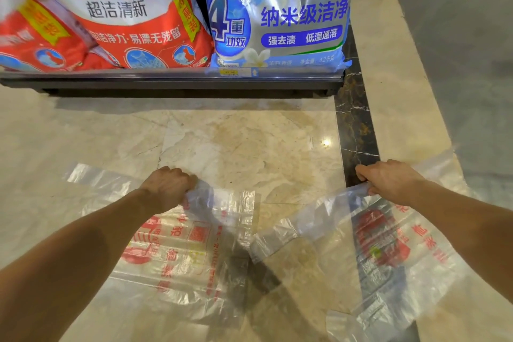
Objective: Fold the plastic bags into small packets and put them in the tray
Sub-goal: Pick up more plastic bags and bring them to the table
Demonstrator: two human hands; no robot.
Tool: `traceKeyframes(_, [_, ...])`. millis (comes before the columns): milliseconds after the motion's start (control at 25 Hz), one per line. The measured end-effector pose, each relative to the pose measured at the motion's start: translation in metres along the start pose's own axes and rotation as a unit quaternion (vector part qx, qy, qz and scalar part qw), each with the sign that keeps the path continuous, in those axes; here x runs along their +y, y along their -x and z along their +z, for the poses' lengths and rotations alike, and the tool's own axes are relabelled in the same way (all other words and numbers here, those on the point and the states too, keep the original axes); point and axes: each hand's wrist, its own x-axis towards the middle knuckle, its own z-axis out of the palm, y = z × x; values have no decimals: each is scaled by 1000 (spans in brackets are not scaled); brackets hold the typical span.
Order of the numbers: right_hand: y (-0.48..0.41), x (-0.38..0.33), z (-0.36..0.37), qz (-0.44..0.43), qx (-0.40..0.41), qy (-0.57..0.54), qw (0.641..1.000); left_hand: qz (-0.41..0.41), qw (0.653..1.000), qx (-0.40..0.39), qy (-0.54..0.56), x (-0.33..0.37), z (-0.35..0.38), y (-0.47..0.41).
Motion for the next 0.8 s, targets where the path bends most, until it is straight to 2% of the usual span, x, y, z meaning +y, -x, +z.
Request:
traceKeyframes(160, [24,12,-31,-7,-40,19,999,-10,997,-52,57,-7,-38,15])
traceKeyframes(400, [105,35,-123,7,-25,87,996,-44,997,-16,58,-37,-170,70])
traceKeyframes(600, [220,55,-258,32,-17,82,996,-67,993,52,88,-74,-316,176])
traceKeyframes(800, [345,72,-432,35,22,65,997,-110,973,73,192,-109,-460,325])
